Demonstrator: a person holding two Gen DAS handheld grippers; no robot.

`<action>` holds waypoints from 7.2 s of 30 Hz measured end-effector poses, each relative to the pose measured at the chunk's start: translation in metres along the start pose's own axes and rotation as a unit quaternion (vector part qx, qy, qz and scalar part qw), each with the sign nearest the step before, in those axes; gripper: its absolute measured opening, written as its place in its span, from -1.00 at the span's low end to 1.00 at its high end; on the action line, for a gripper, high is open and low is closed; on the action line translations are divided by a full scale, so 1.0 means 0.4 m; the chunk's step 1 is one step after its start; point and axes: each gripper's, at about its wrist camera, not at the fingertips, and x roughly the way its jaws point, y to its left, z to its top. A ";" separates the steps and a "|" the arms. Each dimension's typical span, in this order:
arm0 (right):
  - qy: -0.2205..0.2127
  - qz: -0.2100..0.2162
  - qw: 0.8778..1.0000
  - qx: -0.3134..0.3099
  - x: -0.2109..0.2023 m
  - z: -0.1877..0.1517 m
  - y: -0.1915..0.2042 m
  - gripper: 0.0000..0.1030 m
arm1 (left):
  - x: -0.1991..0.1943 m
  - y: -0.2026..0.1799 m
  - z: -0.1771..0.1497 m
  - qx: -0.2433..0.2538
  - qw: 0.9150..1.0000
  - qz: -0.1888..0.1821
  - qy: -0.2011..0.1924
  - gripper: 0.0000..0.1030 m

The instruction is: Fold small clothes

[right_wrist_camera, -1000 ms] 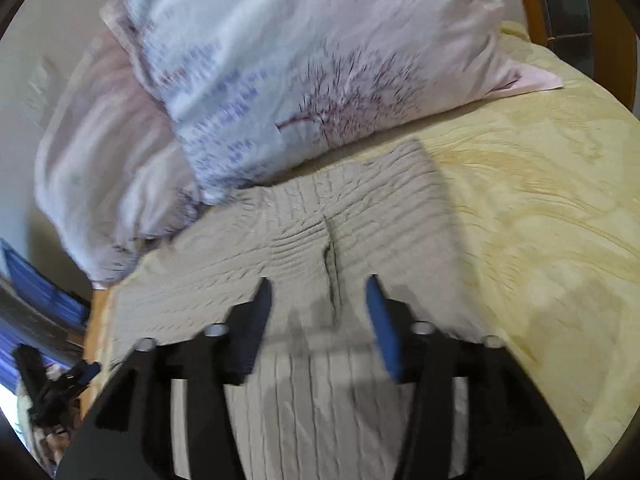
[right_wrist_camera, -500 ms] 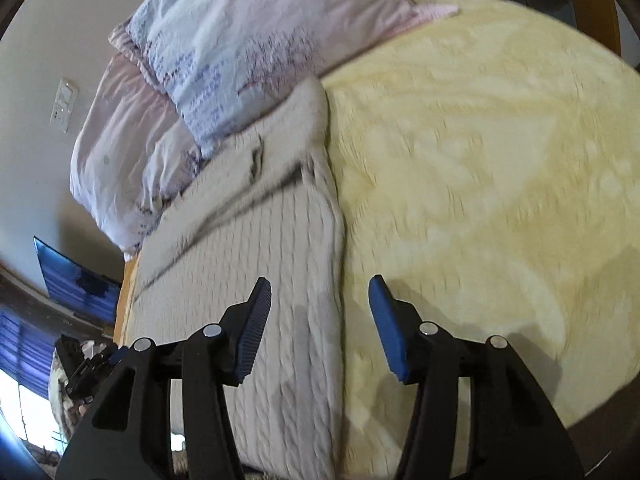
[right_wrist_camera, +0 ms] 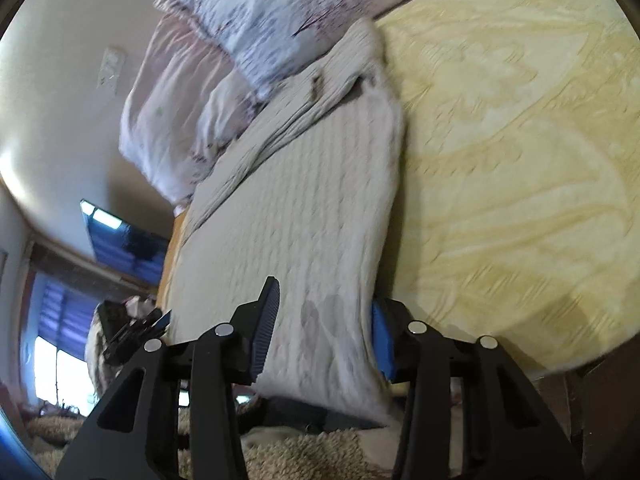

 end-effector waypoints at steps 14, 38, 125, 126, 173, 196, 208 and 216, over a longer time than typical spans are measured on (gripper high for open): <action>0.060 0.041 0.997 -0.026 -0.014 -0.113 0.006 -0.32 | -0.001 -0.006 -0.127 0.010 0.991 -0.121 0.049 -0.01; 0.034 0.077 0.987 -0.138 -0.054 -0.088 0.095 -0.83 | -0.002 -0.062 -0.097 0.088 0.987 -0.119 0.063 -0.87; -0.107 -0.192 0.969 -0.112 0.125 0.322 0.054 -0.31 | 0.212 -0.031 0.416 0.096 0.986 0.134 -0.032 0.01; -0.107 -0.194 0.968 -0.114 0.127 0.321 0.055 -0.35 | 0.220 -0.033 0.413 0.100 0.985 0.137 -0.026 -0.05; -0.153 -0.231 0.951 -0.140 0.108 0.329 0.152 -0.45 | 0.144 -0.038 0.418 0.092 0.989 0.097 -0.063 0.10; -0.115 -0.249 0.960 -0.055 0.213 0.431 0.100 -0.04 | 0.179 0.021 0.485 -0.001 0.996 0.069 -0.064 0.38; -0.066 -0.254 0.939 -0.221 0.385 0.334 0.311 0.30 | 0.238 0.133 0.530 -0.114 0.991 0.058 -0.025 0.44; -0.051 -0.258 0.933 -0.245 0.458 0.314 0.346 0.39 | 0.269 0.110 0.545 -0.103 0.992 0.063 -0.028 0.48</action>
